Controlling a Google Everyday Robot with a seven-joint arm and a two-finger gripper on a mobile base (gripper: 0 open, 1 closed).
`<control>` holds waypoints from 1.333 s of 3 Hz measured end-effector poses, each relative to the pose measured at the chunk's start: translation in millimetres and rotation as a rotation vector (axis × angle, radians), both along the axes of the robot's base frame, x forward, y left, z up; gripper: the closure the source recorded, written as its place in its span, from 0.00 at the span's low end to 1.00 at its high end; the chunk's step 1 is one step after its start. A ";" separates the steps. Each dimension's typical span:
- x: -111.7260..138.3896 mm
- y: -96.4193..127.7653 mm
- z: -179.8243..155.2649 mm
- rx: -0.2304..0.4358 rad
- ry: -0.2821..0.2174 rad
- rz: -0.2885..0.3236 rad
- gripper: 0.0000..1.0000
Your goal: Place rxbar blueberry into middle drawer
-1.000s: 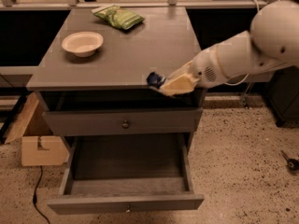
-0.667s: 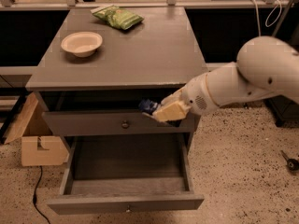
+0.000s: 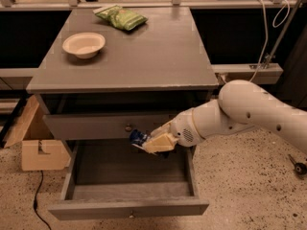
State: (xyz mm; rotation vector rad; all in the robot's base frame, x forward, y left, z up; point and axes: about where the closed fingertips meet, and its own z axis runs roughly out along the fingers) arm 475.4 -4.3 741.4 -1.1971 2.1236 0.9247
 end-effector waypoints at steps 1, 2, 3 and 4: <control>-4.8 20.4 -81.0 -0.023 0.043 0.011 1.00; 7.5 35.6 -155.3 -0.015 0.061 -0.029 1.00; 27.9 41.5 -215.7 0.013 0.054 -0.109 1.00; 50.0 52.7 -282.5 0.072 0.099 -0.175 0.73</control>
Offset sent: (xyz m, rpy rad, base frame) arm 0.0286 0.0505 -0.2460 -0.0007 0.0746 -0.0960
